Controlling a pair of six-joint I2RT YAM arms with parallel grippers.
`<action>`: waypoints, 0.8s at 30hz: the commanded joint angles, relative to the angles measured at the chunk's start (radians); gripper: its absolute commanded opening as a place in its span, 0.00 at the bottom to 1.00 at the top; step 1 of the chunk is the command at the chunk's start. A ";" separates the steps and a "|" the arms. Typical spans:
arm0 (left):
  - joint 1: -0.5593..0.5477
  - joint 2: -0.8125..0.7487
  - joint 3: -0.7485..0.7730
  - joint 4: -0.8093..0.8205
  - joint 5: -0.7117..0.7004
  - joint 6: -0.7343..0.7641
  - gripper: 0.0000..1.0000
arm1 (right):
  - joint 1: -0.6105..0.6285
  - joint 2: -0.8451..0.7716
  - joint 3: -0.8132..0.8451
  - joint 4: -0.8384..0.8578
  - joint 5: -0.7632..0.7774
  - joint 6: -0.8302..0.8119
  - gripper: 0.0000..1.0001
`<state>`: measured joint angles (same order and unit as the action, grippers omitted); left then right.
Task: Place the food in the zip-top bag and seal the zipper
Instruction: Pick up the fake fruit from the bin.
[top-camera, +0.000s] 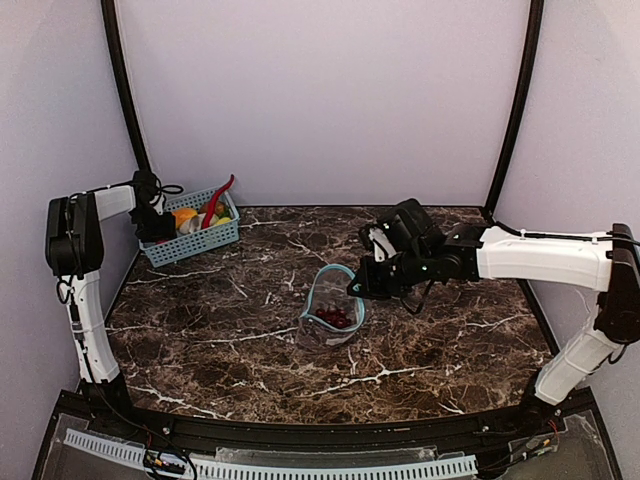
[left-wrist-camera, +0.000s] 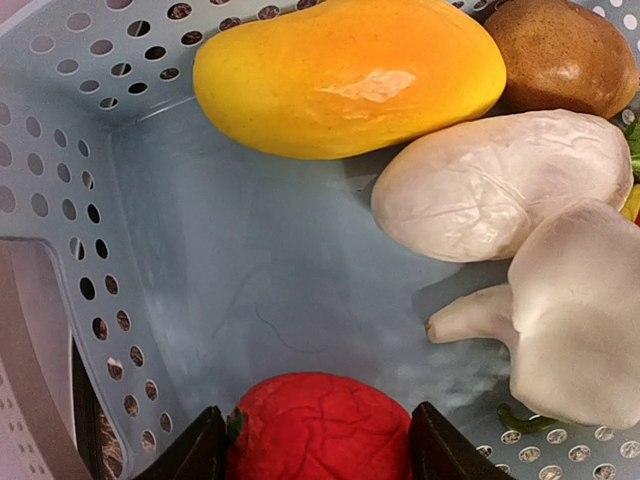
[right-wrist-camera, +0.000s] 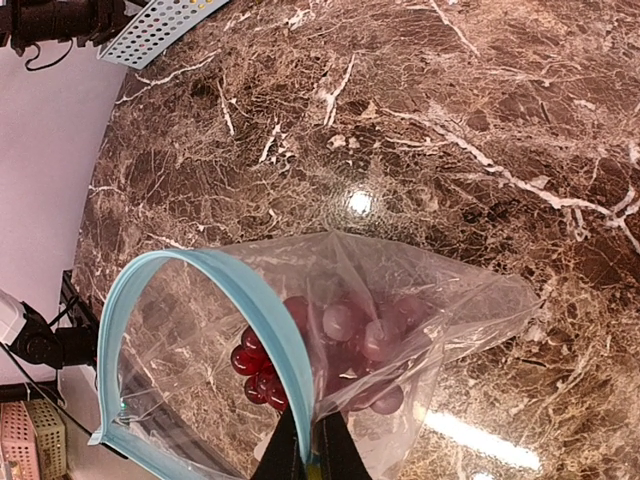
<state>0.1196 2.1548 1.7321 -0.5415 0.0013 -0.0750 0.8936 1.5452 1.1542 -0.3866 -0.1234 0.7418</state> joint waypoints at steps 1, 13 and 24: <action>-0.006 0.015 -0.020 -0.048 0.014 0.007 0.64 | -0.004 0.010 0.024 0.030 -0.012 0.005 0.05; -0.007 0.067 0.006 -0.057 -0.041 0.041 0.75 | -0.004 0.010 0.027 0.028 -0.008 0.005 0.05; -0.015 0.068 0.046 -0.086 -0.045 0.048 0.59 | -0.004 0.006 0.025 0.027 -0.002 0.007 0.05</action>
<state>0.1127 2.2292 1.7561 -0.5495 -0.0460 -0.0326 0.8936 1.5452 1.1557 -0.3851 -0.1276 0.7422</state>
